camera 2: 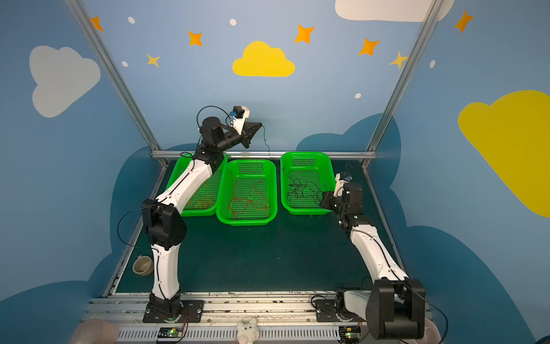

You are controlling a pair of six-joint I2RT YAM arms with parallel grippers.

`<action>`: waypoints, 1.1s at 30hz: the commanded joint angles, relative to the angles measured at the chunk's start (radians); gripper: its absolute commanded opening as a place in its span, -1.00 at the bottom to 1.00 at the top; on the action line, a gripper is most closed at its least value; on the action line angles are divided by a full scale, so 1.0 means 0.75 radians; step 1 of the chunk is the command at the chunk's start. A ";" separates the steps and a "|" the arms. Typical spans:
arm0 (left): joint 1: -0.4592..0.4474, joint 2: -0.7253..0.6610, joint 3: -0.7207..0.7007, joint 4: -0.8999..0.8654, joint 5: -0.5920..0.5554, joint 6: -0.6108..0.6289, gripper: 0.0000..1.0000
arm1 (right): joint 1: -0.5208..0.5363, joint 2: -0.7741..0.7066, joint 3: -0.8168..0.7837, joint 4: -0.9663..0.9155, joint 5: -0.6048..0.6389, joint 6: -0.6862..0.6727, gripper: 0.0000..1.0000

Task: Untangle and sort cables by color
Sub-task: Place the cable into the container.

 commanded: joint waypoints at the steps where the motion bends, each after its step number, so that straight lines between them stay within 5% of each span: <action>1: -0.052 0.086 0.155 0.026 0.027 -0.051 -0.95 | -0.016 0.127 0.130 -0.090 0.021 -0.090 -1.00; 10: -0.206 0.349 0.254 0.054 -0.128 -0.059 -0.94 | -0.010 0.469 0.424 -0.358 -0.089 -0.154 -1.00; 17: -0.284 0.460 0.250 0.032 -0.241 -0.051 -0.84 | 0.005 0.507 0.454 -0.421 -0.047 -0.183 -0.85; 18: -0.289 0.468 0.252 0.018 -0.272 -0.055 -0.77 | 0.004 0.501 0.458 -0.443 -0.043 -0.179 -0.68; 20: -0.303 0.475 0.260 -0.025 -0.339 -0.053 -0.31 | 0.007 0.486 0.467 -0.488 -0.035 -0.178 -0.21; 23: -0.309 0.462 0.264 -0.066 -0.353 -0.038 0.25 | 0.006 0.440 0.459 -0.543 -0.010 -0.190 0.23; 26: -0.311 0.427 0.275 -0.112 -0.381 -0.013 0.43 | 0.007 0.357 0.430 -0.539 0.003 -0.200 0.55; 30: -0.311 0.331 0.236 -0.164 -0.465 0.013 0.73 | 0.012 0.239 0.397 -0.536 0.025 -0.212 0.66; 33: -0.311 0.134 -0.007 -0.040 -0.502 0.059 0.96 | 0.024 0.125 0.338 -0.532 0.057 -0.227 0.67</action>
